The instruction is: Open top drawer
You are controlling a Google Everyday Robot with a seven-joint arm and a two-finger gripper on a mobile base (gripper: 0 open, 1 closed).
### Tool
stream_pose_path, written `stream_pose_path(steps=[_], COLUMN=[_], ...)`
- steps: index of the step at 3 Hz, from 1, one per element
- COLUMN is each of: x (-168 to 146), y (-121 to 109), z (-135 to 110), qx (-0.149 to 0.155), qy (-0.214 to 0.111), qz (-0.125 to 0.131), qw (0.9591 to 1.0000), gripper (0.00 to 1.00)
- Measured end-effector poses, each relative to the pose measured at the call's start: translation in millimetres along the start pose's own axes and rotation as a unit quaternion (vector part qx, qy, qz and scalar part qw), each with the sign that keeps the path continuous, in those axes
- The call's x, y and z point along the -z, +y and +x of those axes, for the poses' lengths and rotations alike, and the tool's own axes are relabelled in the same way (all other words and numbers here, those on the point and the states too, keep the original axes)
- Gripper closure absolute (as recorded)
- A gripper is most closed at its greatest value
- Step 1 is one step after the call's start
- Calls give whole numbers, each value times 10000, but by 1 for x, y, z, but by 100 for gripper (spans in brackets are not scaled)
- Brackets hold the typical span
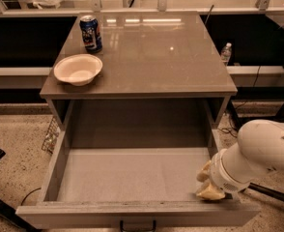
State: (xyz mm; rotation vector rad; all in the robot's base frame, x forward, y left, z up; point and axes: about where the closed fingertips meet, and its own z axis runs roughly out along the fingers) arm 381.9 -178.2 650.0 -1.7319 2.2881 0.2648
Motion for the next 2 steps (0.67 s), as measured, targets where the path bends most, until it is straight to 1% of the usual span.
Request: stream_pose_path(steps=[1, 2], x=[0, 0], y=[1, 1], z=[-1, -1], qx=[12, 12], qy=[6, 6], qz=[2, 2], qw=[10000, 10000], gripper=[0, 0])
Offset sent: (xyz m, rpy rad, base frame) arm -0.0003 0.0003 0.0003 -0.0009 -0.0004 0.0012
